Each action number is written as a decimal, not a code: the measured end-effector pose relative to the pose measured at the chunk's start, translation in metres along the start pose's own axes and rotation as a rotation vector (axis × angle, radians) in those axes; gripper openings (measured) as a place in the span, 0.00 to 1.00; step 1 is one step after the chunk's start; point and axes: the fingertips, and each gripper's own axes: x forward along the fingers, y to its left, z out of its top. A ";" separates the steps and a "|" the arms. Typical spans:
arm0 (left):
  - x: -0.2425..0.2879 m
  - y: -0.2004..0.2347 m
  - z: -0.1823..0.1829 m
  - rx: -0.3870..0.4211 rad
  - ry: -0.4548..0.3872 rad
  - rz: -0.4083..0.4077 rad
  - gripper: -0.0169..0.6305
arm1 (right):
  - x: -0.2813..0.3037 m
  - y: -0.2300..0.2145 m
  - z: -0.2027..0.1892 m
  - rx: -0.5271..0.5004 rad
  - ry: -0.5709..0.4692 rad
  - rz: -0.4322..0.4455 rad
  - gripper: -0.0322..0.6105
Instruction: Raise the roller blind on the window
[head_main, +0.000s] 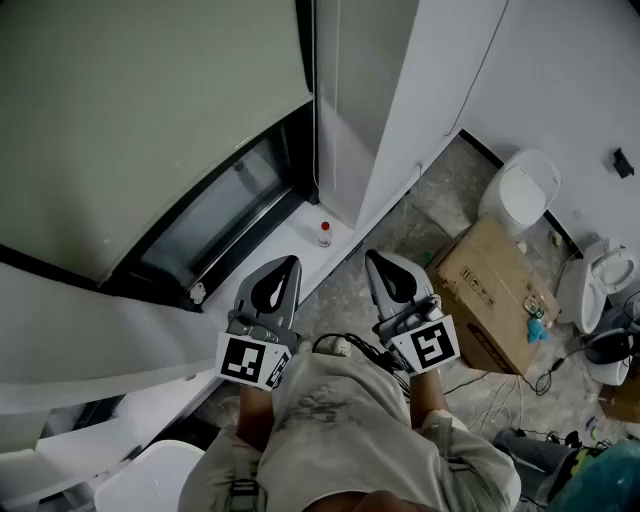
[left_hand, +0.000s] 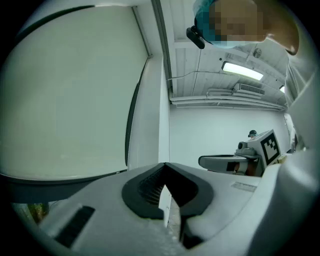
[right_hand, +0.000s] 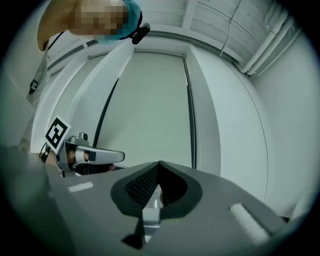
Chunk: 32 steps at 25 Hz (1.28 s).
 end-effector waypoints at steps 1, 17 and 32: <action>0.002 0.000 -0.001 0.001 -0.002 0.001 0.03 | 0.003 -0.001 0.002 0.000 -0.002 0.001 0.06; 0.035 -0.014 -0.003 0.007 -0.009 0.082 0.03 | -0.001 -0.046 0.006 0.011 -0.090 0.032 0.06; 0.084 0.012 -0.018 0.049 0.008 0.079 0.03 | 0.043 -0.082 -0.017 -0.011 -0.051 0.026 0.07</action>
